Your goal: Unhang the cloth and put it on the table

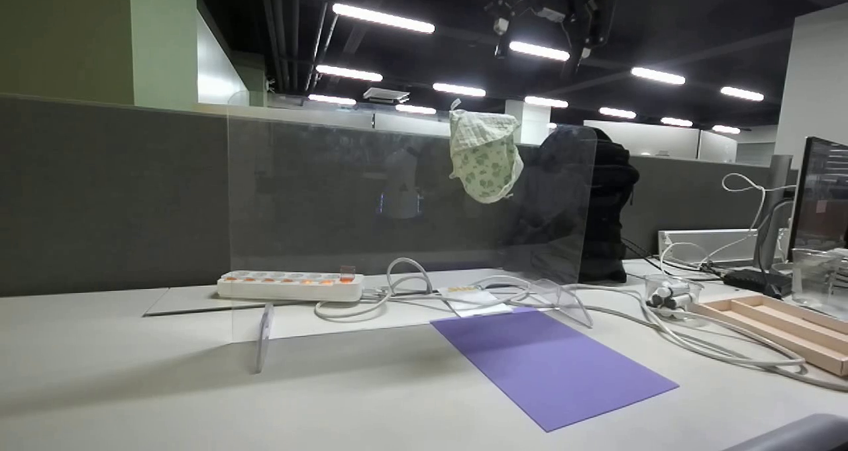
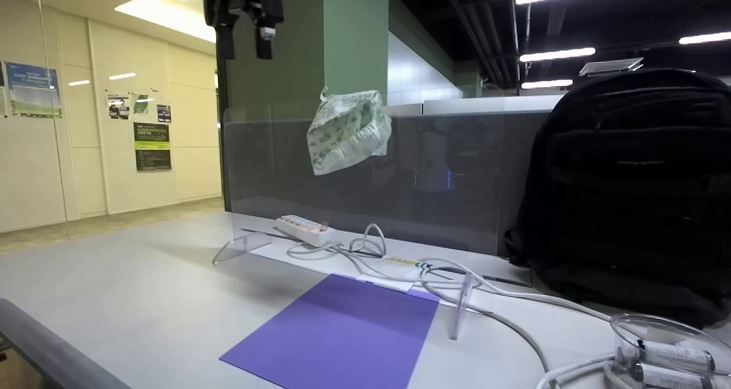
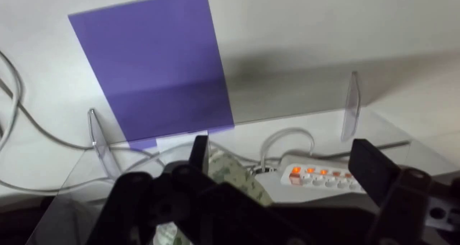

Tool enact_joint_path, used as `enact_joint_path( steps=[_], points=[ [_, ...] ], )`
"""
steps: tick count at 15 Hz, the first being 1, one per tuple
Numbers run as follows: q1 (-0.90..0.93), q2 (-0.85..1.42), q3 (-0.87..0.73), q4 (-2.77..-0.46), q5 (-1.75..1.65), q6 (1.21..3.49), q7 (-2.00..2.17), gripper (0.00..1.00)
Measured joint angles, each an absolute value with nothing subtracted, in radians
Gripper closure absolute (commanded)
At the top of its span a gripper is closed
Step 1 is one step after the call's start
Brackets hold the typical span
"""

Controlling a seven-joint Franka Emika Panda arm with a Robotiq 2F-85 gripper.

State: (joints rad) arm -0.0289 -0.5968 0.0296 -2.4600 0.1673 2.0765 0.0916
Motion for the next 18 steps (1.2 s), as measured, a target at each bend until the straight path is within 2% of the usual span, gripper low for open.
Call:
enact_joint_path(
  steps=[2,8,14,18],
  points=[
    [-0.052,-0.551,0.014,-2.442,0.168,2.18,0.105,0.0],
    [-0.05,-0.538,0.01,-2.442,0.158,2.198,0.1,0.0],
    [-0.156,-0.306,-0.048,-2.443,0.119,2.652,0.109,0.0],
    [-0.136,-0.135,-0.087,-2.383,0.168,2.792,0.056,0.0]
  ],
)
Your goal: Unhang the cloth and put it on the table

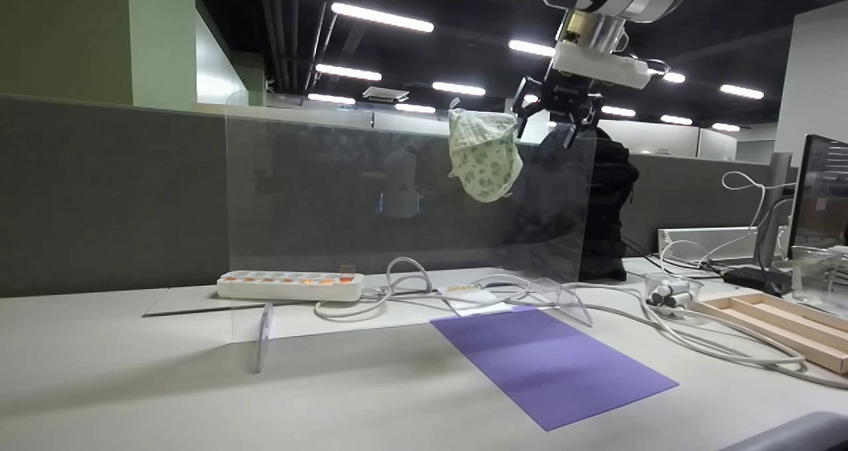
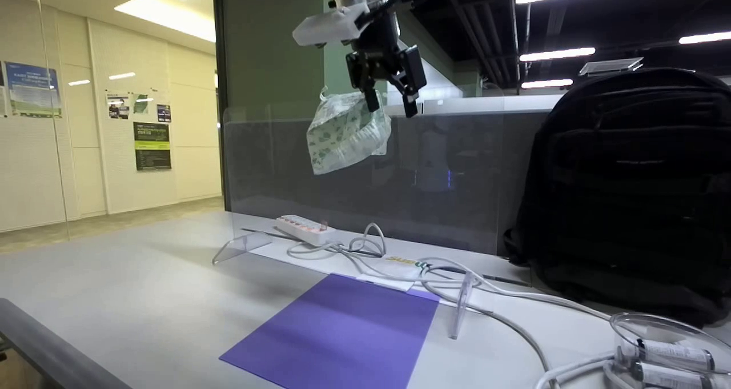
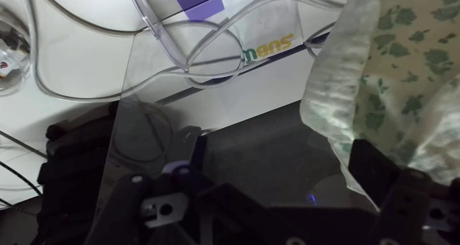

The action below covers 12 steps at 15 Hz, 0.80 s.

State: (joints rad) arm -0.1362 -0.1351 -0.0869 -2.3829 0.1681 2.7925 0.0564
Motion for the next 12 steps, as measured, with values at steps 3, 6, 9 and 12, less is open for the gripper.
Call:
enact_joint_path(
  steps=[3,6,9,12],
  points=[
    [-0.087,-0.078,-0.087,-2.345,0.287,2.801,-0.085,0.0],
    [-0.069,-0.057,-0.086,-2.312,0.266,2.736,-0.116,0.0],
    [-0.088,-0.045,-0.088,-2.301,0.205,2.701,-0.073,0.0],
    [-0.089,-0.043,-0.088,-2.299,0.199,2.698,-0.072,0.0]
  ],
)
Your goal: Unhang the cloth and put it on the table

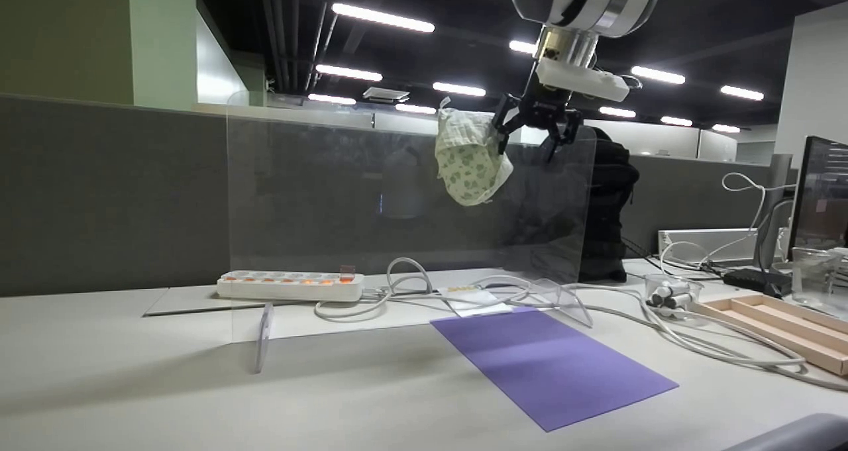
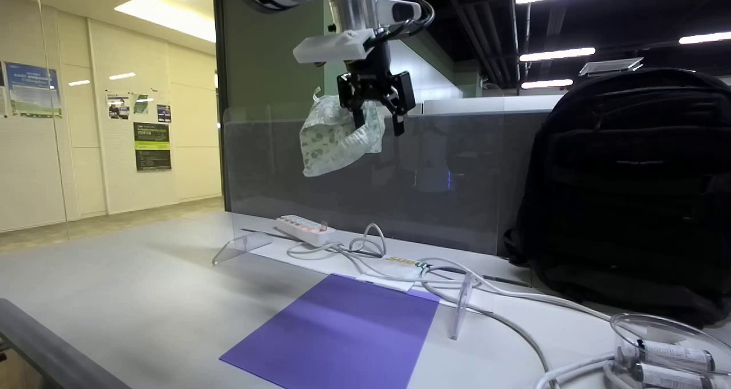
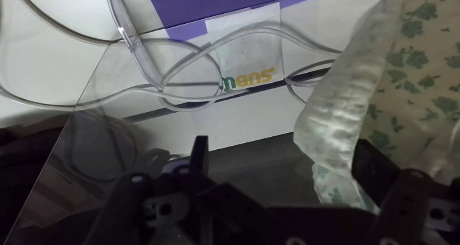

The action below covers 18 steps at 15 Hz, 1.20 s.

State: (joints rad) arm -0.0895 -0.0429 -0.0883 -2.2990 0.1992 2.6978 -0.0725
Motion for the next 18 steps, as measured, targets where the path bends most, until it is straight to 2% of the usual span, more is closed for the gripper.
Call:
enact_joint_path(
  steps=[4,5,6,7,16,18],
  points=[
    [-0.088,-0.042,-0.088,-2.301,0.197,2.698,-0.075,0.0],
    [-0.086,-0.042,-0.086,-2.304,0.197,2.698,-0.075,0.25],
    [-0.083,-0.042,-0.084,-2.307,0.197,2.7,-0.079,0.27],
    [-0.078,-0.042,-0.082,-2.31,0.202,2.707,-0.086,0.34],
    [-0.039,-0.045,-0.064,-2.336,0.319,2.756,-0.175,0.98],
    [-0.033,-0.049,-0.06,-2.345,0.339,2.755,-0.203,1.0]
  ],
)
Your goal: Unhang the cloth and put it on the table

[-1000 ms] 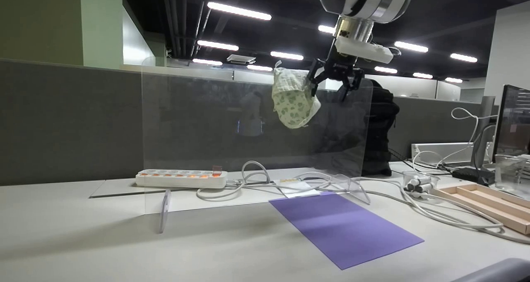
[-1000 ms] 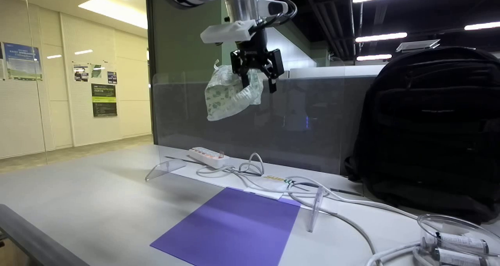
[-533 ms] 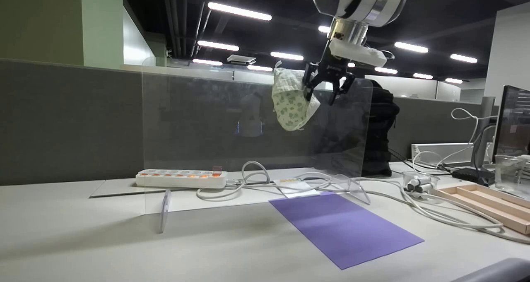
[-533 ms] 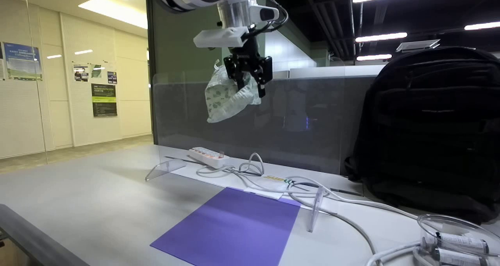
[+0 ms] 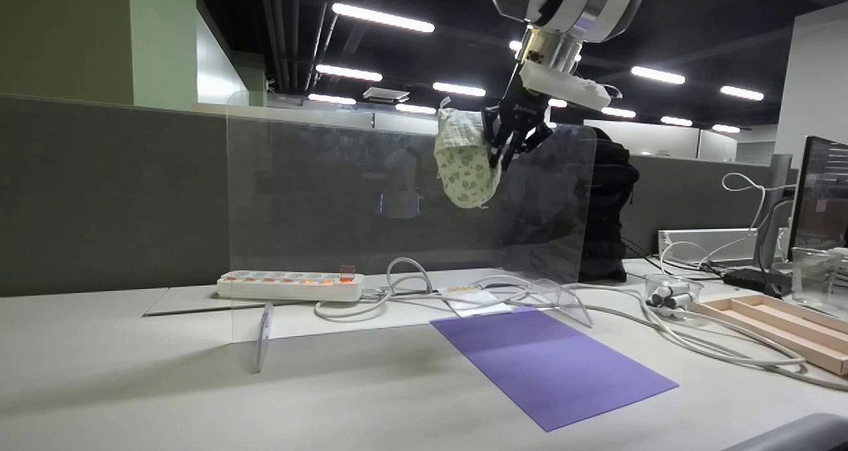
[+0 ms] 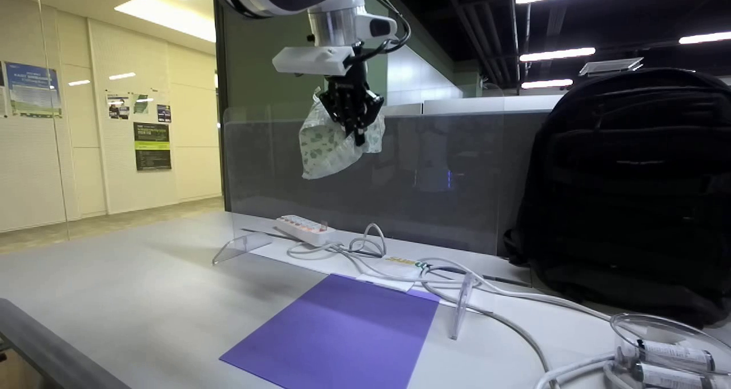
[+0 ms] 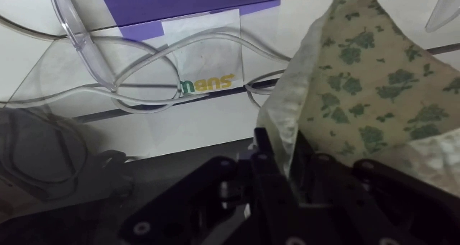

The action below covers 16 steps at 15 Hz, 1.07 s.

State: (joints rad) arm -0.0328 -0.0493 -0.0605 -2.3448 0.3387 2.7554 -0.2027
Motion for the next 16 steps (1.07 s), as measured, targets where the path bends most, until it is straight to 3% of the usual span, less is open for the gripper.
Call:
enact_joint_path(
  steps=[16],
  points=[
    [0.047,-0.088,-0.004,-2.611,0.229,2.616,-0.34,1.0]
  ],
)
